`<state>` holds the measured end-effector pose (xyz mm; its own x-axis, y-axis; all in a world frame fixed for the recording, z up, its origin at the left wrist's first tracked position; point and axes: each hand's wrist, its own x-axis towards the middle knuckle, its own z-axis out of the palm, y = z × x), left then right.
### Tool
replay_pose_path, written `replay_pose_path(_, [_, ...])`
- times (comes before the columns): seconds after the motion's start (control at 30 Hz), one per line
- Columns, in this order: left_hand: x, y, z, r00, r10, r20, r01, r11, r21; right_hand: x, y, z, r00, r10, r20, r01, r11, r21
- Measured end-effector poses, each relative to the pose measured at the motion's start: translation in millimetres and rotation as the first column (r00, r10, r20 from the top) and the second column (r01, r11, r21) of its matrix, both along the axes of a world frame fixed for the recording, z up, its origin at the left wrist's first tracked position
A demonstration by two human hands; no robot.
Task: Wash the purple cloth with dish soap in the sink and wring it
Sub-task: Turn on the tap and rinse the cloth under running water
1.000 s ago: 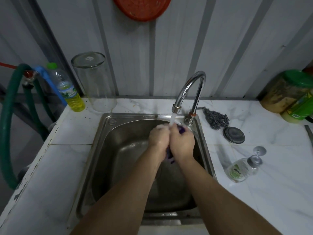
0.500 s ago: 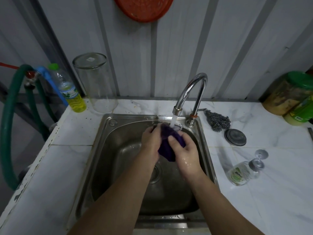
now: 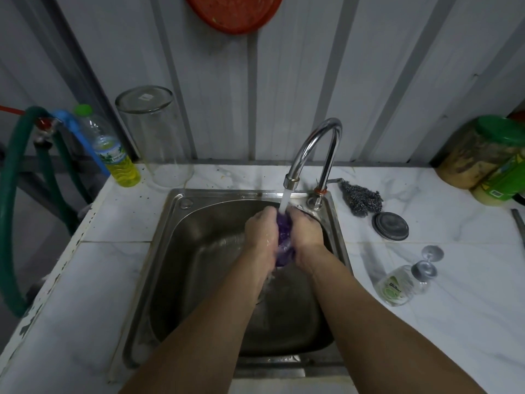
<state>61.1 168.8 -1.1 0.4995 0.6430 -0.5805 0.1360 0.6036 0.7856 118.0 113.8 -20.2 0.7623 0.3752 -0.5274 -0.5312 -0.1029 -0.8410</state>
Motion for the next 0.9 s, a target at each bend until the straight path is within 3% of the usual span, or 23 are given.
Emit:
replay_pose_path(0.07, [-3.8,2.1,0.4,1.0,-0.019,-0.004,0.019,0.998,-0.055,-5.5,-4.8,-5.7,0.996,-0.013,-0.092,0.021,0.997,0.078])
replay_pose_path(0.23, [-4.6,15.1,-4.3,0.999,-0.007,0.043,0.011,0.996,-0.094,-26.1,-26.1,-5.9,1.0,0.021,-0.01,-0.017,0.965,0.261])
replay_pose_path(0.3, [-1.3,12.8,-8.2,0.998,0.008,0.055,-0.002,0.995,-0.104,-40.0,-26.8,-1.5,0.991,0.045,0.129,-0.08,0.956,0.283])
replay_pose_path(0.4, [1.4,3.0,-14.0,0.99,-0.007,0.144,0.037,0.978,-0.205,-39.8,-20.1,0.9,0.9,-0.003,0.436,-0.09,0.977,0.194])
replay_pose_path(0.47, [2.1,-1.9,-11.5,0.984,-0.002,0.175,0.04,0.976,-0.212,-29.4,-15.3,1.8,0.876,-0.064,0.478,-0.034,0.981,0.194])
replay_pose_path(0.53, [4.9,-1.8,-15.0,0.997,-0.009,0.083,0.016,0.997,-0.077,-18.5,-10.7,-0.3,0.874,-0.12,0.47,0.034,0.982,0.188])
replay_pose_path(0.6, [7.3,-0.6,-20.7,0.995,0.025,-0.095,-0.006,0.982,0.191,-15.0,-6.6,-4.8,0.883,-0.08,0.463,0.035,0.994,0.105])
replay_pose_path(0.67, [5.7,1.7,-23.9,0.977,0.051,-0.206,0.042,0.904,0.424,-15.2,-1.9,-5.5,0.909,-0.048,0.414,0.04,0.999,0.028])
replay_pose_path(0.77, [-2.6,0.7,-29.1,0.949,0.087,-0.304,0.135,0.757,0.639,-10.4,5.3,-2.3,0.923,0.118,0.367,-0.051,0.981,-0.185])
replay_pose_path(0.83, [-6.9,-3.5,-35.6,0.953,0.095,-0.288,0.159,0.652,0.742,-5.1,4.9,-1.0,0.976,0.113,0.184,-0.075,0.976,-0.205])
replay_pose_path(0.9, [-10.6,-8.3,-37.3,0.971,0.033,-0.239,0.157,0.666,0.729,-3.4,-1.5,2.6,0.995,0.036,-0.094,-0.043,0.997,-0.071])
